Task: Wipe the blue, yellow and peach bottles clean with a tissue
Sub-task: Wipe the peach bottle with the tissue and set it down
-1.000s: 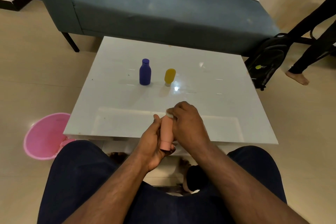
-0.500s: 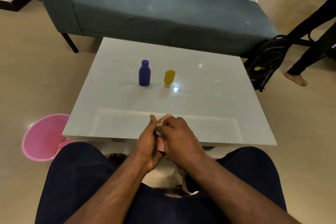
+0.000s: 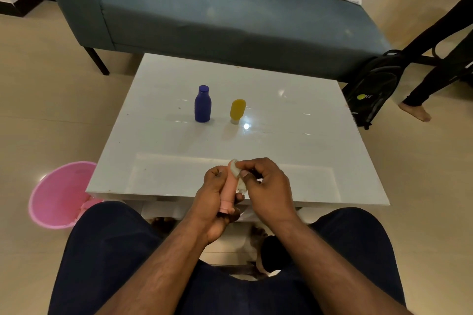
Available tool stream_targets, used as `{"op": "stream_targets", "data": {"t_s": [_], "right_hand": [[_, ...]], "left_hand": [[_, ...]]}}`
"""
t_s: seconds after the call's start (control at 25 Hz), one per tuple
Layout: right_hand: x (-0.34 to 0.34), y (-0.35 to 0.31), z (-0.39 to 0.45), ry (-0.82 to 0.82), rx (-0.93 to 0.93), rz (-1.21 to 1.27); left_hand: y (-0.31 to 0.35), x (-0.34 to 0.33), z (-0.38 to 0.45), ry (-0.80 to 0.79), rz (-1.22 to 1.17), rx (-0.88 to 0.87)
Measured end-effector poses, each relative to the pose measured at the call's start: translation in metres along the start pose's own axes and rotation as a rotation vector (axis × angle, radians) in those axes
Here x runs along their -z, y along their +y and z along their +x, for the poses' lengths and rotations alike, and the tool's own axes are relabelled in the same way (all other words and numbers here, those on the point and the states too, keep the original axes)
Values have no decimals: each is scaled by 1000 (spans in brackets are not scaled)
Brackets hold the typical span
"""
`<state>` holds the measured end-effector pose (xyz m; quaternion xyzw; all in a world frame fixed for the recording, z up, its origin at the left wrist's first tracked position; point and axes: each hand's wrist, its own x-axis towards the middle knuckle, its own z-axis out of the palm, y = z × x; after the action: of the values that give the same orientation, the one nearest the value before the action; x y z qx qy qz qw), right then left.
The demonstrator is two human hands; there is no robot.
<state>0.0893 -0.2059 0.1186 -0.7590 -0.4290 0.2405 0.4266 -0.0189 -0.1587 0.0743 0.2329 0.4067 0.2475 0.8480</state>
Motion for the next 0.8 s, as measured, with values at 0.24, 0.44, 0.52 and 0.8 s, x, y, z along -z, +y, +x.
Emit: {"op": "stream_targets", "data": {"t_s": [0.24,0.44,0.52,0.8], "right_hand": [[-4,1,15,48,147,-170],[-19,0,-12,-112,341,-466],[-13,3,-8,-151,388,-532],[-22,3,-11,-163,430,-601]], "left_hand": [[-1,1,0,-25,-58,72],[-1,6,1,-81,-157,82],[-1,5,1,-71,-158,95],[1,6,1,-44,-165,103]]}}
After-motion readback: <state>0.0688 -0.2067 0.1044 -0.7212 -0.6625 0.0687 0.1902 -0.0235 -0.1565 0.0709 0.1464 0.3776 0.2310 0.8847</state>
